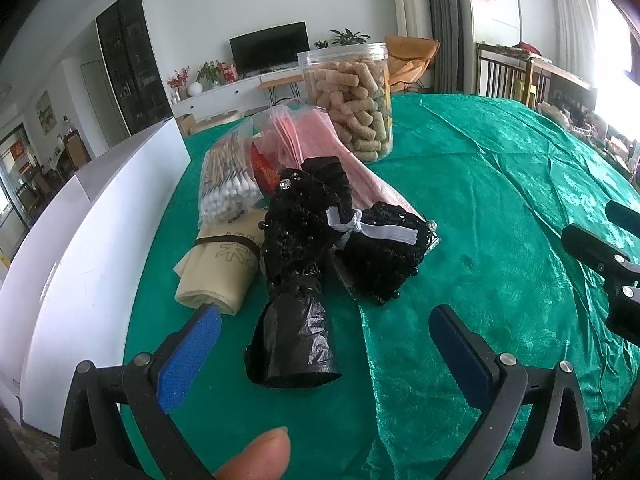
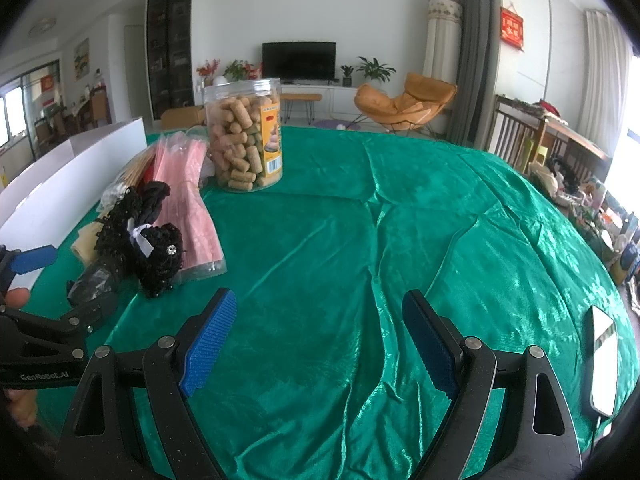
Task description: Organize soft objects
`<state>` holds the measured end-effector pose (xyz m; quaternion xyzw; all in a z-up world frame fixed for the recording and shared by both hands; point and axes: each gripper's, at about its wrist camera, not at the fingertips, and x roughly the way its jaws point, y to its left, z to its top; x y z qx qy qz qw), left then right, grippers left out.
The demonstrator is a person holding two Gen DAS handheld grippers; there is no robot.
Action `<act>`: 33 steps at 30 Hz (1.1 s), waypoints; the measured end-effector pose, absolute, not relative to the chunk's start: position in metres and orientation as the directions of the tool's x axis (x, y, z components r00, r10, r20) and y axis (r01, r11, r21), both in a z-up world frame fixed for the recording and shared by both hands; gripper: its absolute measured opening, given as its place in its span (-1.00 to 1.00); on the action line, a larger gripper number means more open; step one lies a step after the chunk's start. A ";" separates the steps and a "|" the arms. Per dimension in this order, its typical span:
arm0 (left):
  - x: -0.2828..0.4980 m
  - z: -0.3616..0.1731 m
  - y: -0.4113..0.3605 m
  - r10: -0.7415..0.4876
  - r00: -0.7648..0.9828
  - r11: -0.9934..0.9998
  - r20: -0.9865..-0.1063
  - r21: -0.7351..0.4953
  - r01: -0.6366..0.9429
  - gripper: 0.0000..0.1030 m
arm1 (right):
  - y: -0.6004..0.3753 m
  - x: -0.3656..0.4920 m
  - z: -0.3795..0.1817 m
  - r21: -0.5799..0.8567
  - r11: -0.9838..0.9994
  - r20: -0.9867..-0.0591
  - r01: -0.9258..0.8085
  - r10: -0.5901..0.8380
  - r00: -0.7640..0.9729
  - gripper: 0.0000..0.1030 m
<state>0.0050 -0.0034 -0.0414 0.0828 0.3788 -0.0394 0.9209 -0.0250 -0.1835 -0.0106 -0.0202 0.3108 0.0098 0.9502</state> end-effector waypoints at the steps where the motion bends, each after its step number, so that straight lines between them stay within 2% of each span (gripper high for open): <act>1: 0.005 -0.041 -0.003 -0.009 0.710 0.983 -0.704 0.123 0.135 1.00 | -0.183 -0.025 -0.011 -0.033 0.999 -0.591 -0.031 0.006 0.807 0.69; 33: 0.003 -0.048 0.002 -0.009 0.694 0.982 -0.720 0.124 0.141 1.00 | -0.176 -0.030 -0.019 -0.033 0.999 -0.603 -0.042 0.014 0.797 0.69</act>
